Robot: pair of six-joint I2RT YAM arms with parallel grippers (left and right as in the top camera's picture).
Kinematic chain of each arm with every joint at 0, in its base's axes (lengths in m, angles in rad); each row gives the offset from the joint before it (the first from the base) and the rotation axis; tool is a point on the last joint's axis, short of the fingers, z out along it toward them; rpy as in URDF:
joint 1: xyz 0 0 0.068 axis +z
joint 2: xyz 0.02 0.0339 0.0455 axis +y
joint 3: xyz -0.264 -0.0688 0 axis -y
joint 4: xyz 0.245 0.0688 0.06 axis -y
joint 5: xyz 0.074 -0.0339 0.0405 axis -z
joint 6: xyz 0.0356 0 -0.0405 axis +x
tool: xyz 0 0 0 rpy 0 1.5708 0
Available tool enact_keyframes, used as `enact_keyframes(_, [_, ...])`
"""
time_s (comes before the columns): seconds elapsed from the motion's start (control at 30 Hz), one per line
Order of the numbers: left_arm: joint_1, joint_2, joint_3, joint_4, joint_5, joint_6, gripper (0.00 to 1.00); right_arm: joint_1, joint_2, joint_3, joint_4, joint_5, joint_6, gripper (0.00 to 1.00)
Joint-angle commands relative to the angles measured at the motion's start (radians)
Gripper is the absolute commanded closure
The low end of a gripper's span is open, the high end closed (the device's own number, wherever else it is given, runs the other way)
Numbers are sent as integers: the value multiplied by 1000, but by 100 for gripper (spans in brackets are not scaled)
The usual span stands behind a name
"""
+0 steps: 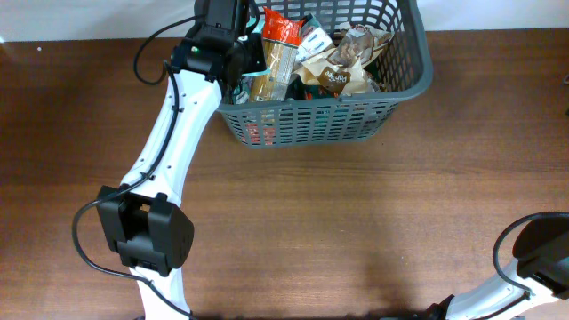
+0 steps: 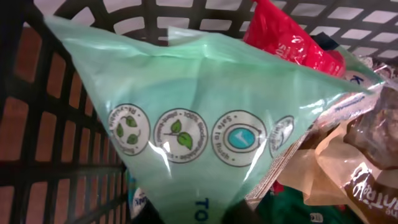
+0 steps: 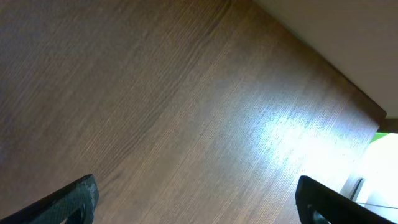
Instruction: Pack container
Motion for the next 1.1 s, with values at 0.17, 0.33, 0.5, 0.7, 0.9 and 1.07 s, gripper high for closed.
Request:
enact_keyframes(0.17, [6,-5,12,0,-11,18,72,-2,-13,-2,2,2,10,1])
enact_keyframes(0.33, [6,-5,12,3,-11,19,62,-2,-13,-2,2,2,10,1])
enact_keyframes(0.5, [6,-5,12,20,-11,22,62,-2,-12,-2,2,2,10,1])
enact_keyframes(0.7, [6,-6,58,53,-15,91,61,-2,-13,-2,2,2,10,1])
enact_keyframes(0.9, [19,-20,248,-2,-83,117,60,-2,-12,-2,2,2,10,1])
enact_keyframes(1.07, [48,-64,423,-105,-214,170,52,-2,-13,-2,2,2,10,1])
